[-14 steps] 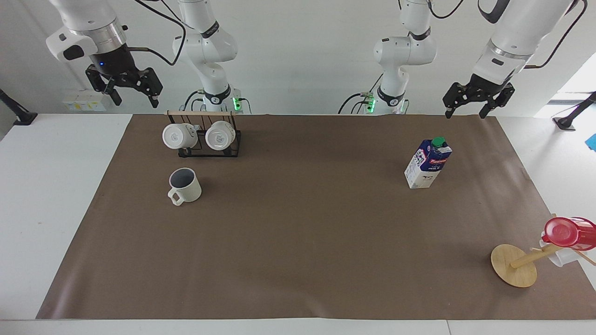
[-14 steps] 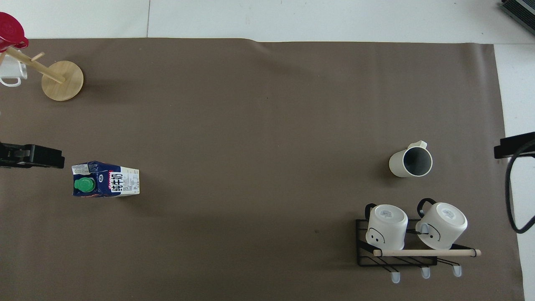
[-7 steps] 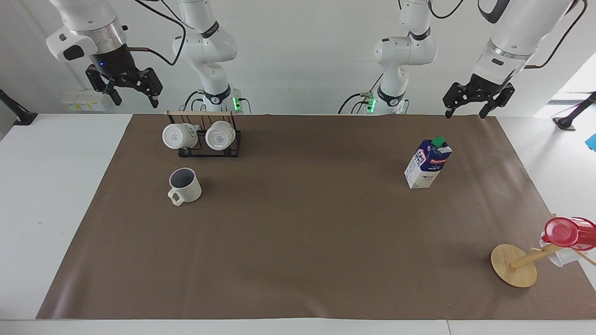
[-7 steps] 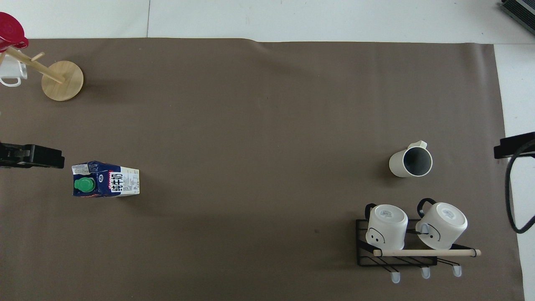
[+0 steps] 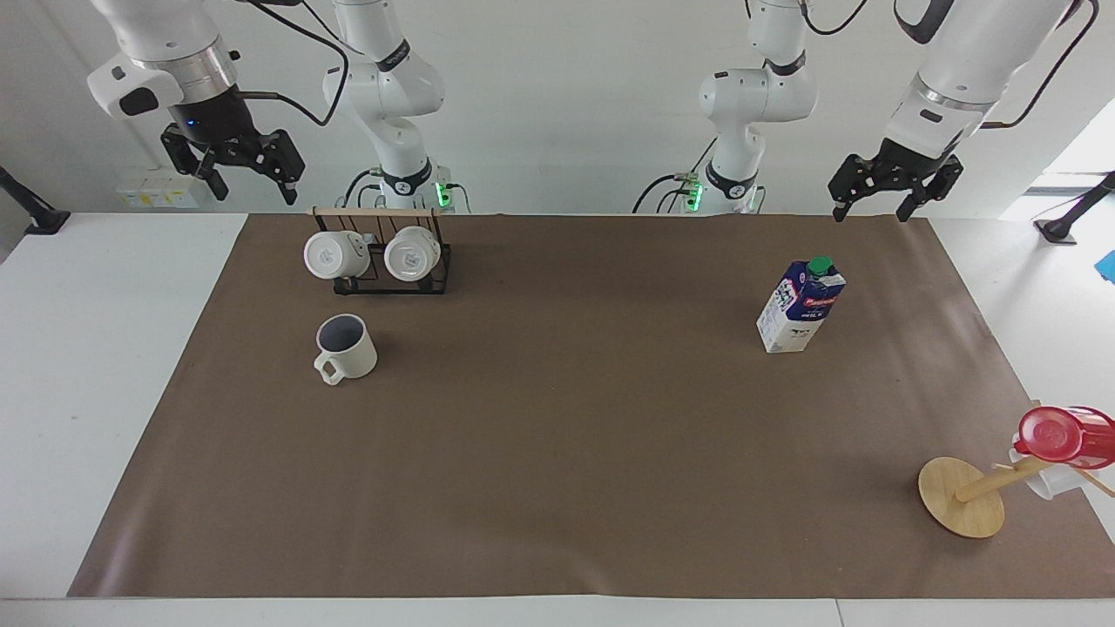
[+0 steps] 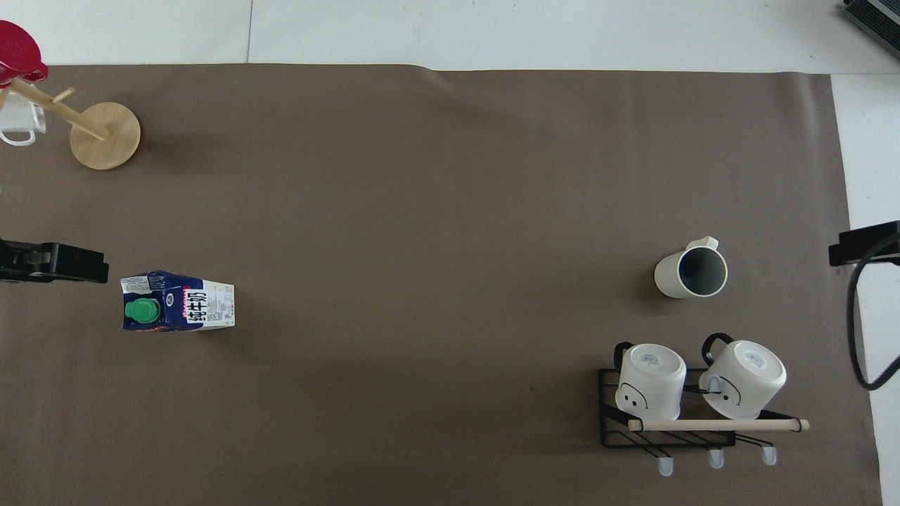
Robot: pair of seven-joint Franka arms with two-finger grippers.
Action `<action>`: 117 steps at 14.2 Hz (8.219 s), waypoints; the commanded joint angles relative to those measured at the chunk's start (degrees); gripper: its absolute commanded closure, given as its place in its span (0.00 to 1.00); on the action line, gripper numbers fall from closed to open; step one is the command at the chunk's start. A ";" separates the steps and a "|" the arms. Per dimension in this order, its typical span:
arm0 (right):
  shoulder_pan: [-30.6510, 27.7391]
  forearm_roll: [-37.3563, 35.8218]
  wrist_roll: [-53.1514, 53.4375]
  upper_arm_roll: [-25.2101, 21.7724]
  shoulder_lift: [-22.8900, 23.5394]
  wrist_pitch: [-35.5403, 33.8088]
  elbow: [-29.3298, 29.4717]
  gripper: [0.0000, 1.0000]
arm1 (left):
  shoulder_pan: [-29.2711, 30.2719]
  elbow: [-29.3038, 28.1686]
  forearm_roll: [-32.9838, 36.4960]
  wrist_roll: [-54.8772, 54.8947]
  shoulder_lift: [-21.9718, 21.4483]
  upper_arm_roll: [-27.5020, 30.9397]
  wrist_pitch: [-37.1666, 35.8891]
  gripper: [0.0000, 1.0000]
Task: Place cup and milk on table
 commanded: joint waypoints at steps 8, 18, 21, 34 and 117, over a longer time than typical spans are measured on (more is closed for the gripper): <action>0.01 0.20 1.38 0.13 -1.32 1.87 -2.29 0.00 | 0.64 1.18 -0.72 0.26 0.31 -0.26 -1.09 0.00; 0.01 -0.41 1.12 0.13 -1.24 7.21 -6.58 0.00 | 0.72 1.18 -0.72 0.44 0.31 -0.08 -1.09 0.00; 0.88 -0.06 1.38 0.22 -1.15 12.91 -11.67 0.00 | 0.64 1.18 -0.72 0.79 0.31 -0.08 -1.09 0.00; 3.79 0.03 6.30 0.22 10.45 37.53 -25.73 0.00 | 0.64 -13.14 -0.72 0.97 -6.02 -0.08 6.99 0.00; 29.72 1.61 46.84 0.39 14.07 35.81 -16.44 0.00 | 2.66 -9.80 -0.37 -5.87 -2.86 -4.20 10.78 0.53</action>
